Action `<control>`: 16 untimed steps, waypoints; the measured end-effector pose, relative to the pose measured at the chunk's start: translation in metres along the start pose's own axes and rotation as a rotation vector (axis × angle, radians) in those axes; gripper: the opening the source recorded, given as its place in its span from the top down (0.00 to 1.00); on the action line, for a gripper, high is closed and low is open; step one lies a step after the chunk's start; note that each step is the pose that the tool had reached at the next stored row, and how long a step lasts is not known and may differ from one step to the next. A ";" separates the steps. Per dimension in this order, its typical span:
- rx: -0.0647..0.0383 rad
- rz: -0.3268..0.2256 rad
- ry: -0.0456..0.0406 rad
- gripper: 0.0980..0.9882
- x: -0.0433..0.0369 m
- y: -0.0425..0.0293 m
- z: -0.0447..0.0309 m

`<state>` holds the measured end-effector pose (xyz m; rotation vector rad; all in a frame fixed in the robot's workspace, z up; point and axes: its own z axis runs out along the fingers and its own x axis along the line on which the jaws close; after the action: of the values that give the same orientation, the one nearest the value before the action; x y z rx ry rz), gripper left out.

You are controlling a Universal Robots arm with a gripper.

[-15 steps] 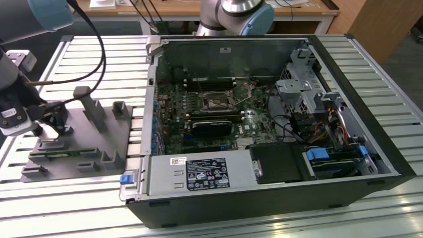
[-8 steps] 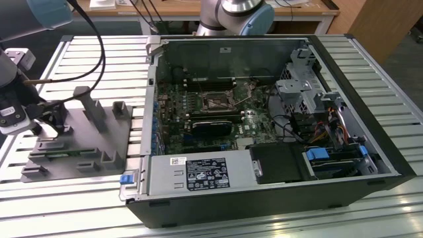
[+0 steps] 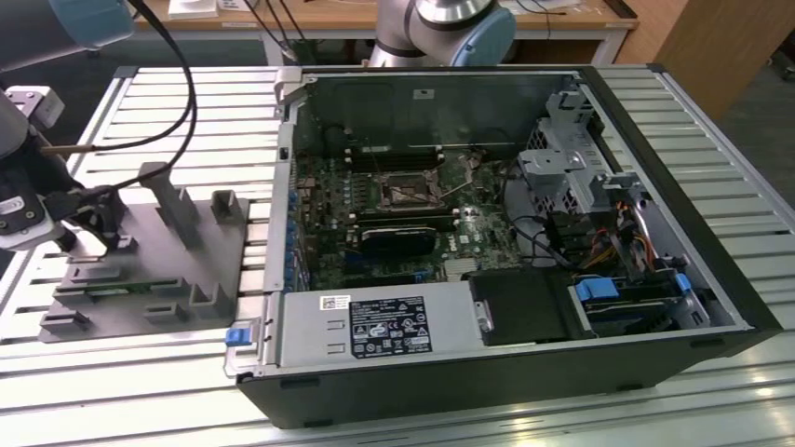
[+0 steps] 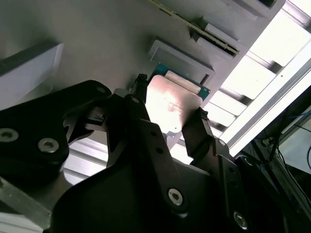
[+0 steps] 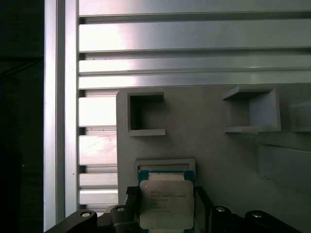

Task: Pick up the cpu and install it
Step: 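Pick up the cpu and move it towards the insertion slot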

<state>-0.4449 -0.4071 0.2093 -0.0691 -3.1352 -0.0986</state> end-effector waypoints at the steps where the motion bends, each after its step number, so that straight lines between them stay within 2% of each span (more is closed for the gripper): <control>1: 0.000 0.000 -0.0001 0.50 0.0000 0.0000 -0.0002; 16: -0.001 0.000 0.0001 0.50 0.0000 0.0003 -0.0047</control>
<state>-0.4449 -0.4071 0.2140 -0.0691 -3.1351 -0.1002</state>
